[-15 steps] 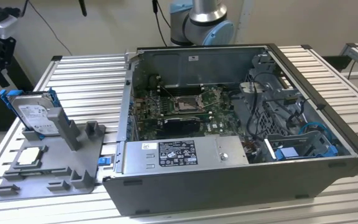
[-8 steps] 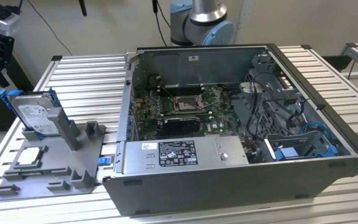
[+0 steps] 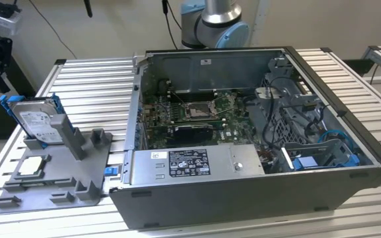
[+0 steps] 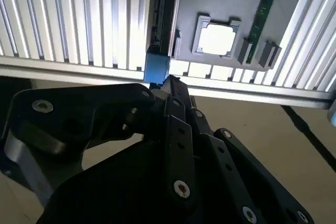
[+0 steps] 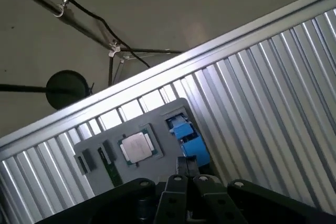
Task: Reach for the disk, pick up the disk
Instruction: 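Pick up the disk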
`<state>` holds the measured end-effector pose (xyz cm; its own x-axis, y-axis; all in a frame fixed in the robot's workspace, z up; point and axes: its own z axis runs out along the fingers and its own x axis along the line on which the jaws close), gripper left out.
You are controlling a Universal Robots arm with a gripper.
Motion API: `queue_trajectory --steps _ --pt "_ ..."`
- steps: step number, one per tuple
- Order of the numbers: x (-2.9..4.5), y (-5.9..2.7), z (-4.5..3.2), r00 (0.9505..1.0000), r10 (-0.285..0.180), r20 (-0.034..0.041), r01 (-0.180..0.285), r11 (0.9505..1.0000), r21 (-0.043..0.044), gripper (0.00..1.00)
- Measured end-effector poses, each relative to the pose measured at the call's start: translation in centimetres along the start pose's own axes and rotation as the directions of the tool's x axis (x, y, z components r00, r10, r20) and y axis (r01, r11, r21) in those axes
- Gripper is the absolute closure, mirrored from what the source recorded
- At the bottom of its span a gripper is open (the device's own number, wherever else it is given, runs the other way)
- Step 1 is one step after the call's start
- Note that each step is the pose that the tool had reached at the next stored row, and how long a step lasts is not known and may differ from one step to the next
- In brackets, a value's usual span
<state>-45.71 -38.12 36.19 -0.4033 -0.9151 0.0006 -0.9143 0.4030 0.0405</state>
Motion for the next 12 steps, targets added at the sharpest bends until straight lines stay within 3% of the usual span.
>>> queue_trajectory --steps 6,12 --pt "0.0 0.0 0.0 0.9941 -0.108 -0.0044 0.108 0.9941 -0.0002 1.0" --pt "0.0 0.0 0.0 0.9762 -0.217 -0.0088 0.217 0.9762 -0.0009 1.0"
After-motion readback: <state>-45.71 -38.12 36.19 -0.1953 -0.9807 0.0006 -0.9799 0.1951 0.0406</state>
